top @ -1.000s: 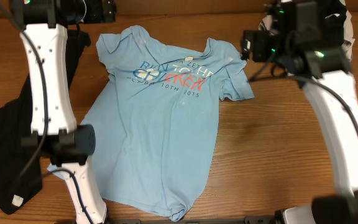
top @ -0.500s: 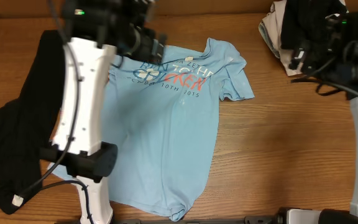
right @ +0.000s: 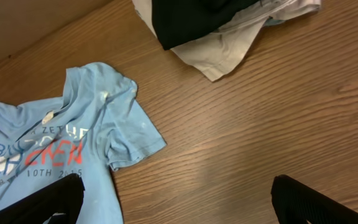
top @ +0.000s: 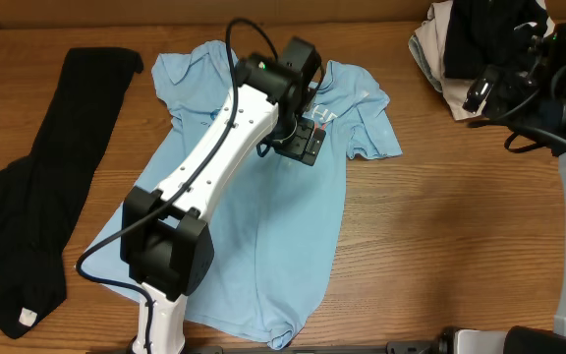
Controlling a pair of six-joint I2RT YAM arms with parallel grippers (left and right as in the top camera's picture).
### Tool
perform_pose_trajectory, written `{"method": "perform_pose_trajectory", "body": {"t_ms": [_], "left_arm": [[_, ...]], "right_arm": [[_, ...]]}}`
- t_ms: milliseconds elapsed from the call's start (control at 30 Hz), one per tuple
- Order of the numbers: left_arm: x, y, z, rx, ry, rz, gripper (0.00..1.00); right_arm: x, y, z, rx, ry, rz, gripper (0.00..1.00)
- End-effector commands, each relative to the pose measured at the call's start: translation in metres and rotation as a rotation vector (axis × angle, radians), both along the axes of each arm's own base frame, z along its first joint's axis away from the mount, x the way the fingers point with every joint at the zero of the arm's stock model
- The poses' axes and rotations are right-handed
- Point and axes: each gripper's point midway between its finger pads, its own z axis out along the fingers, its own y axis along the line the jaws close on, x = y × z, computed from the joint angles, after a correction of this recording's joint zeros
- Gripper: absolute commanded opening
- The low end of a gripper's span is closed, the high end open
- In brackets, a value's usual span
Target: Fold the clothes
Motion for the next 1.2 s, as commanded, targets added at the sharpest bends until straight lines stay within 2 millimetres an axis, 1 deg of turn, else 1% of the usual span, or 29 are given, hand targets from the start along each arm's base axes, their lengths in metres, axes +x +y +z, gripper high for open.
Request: {"method": "perform_pose_trajectory", "body": {"t_ms": [0, 67, 133, 200, 267, 367, 467, 533, 567, 600, 633, 767, 900, 967, 1000, 1100, 1167], "left_arm": [[0.025, -0.003, -0.024, -0.082, -0.059, 0.083, 1.0], [0.048, -0.012, -0.029, -0.135, -0.15, 0.078, 1.0], [0.062, -0.017, -0.033, -0.157, -0.221, 0.059, 1.0], [0.063, -0.018, -0.036, -0.164, -0.227, 0.062, 1.0], [0.063, -0.016, -0.037, -0.159, -0.22, 0.068, 1.0], [0.063, -0.006, -0.039, -0.148, -0.203, 0.088, 1.0], [0.063, 0.014, -0.042, -0.13, -0.169, 0.134, 1.0], [0.063, 0.027, -0.044, -0.119, -0.148, 0.159, 1.0], [0.063, 0.036, -0.045, -0.111, -0.138, 0.175, 1.0], [0.064, 0.04, -0.046, -0.108, -0.134, 0.181, 1.0], [0.064, 0.043, -0.046, -0.104, -0.13, 0.183, 1.0], [0.062, 0.052, -0.048, -0.093, -0.115, 0.19, 1.0], [0.063, 0.054, -0.048, -0.092, -0.115, 0.193, 1.0], [0.062, 0.054, -0.048, -0.091, -0.113, 0.192, 1.0], [0.061, 0.054, -0.049, -0.088, -0.106, 0.193, 1.0], [0.057, 0.056, -0.05, -0.08, -0.09, 0.193, 1.0], [0.054, 0.057, -0.051, -0.074, -0.08, 0.186, 1.0]], "right_arm": [[0.004, 0.003, -0.003, 0.011, -0.002, 0.011, 1.0], [0.005, 0.006, -0.002, 0.024, -0.01, 0.021, 1.0], [0.012, 0.015, 0.0, 0.055, -0.034, 0.066, 0.99], [0.024, 0.03, -0.002, 0.086, -0.066, 0.155, 0.93], [0.034, 0.041, -0.012, 0.104, -0.067, 0.194, 0.87], [0.048, 0.053, -0.046, 0.121, -0.02, 0.215, 0.83], [0.058, 0.06, -0.087, 0.141, 0.053, 0.218, 0.78], [0.063, 0.063, -0.114, 0.148, 0.103, 0.223, 0.73], [0.067, 0.066, -0.133, 0.149, 0.134, 0.233, 0.67], [0.071, 0.067, -0.144, 0.141, 0.147, 0.233, 0.63], [0.074, 0.066, -0.155, 0.121, 0.157, 0.228, 0.61], [0.08, 0.065, -0.19, 0.042, 0.182, 0.216, 0.59], [0.077, 0.079, -0.222, 0.011, 0.219, 0.244, 0.57], [0.075, 0.086, -0.234, -0.006, 0.233, 0.257, 0.55], [0.075, 0.09, -0.244, -0.039, 0.241, 0.262, 0.54], [0.076, 0.093, -0.254, -0.08, 0.254, 0.259, 0.53], [0.076, 0.091, -0.26, -0.096, 0.263, 0.234, 0.53]]}}
